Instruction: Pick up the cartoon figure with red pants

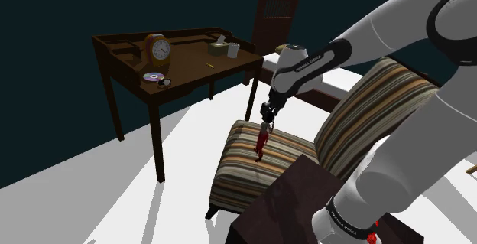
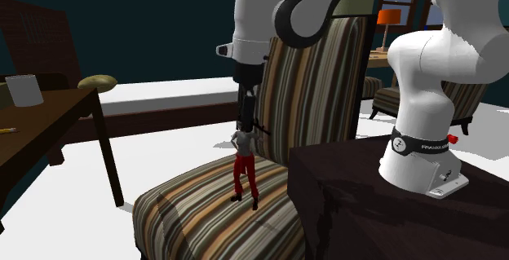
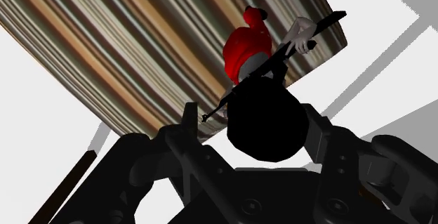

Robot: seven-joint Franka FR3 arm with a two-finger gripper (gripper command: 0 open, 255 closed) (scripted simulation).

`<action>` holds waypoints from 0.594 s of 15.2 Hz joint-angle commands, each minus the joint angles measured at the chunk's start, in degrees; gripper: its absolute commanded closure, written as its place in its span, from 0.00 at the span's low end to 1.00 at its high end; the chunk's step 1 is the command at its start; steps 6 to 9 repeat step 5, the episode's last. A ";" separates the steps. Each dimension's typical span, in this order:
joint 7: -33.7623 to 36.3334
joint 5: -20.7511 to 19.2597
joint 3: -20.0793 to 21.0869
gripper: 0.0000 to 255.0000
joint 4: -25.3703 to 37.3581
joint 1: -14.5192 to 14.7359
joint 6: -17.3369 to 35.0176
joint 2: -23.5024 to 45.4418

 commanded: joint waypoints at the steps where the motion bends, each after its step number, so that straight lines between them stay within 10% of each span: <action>1: 0.21 -0.34 0.15 1.00 0.37 -0.07 -1.98 -1.62; 9: 0.30 -0.53 0.31 1.00 0.93 -0.12 -3.94 -3.04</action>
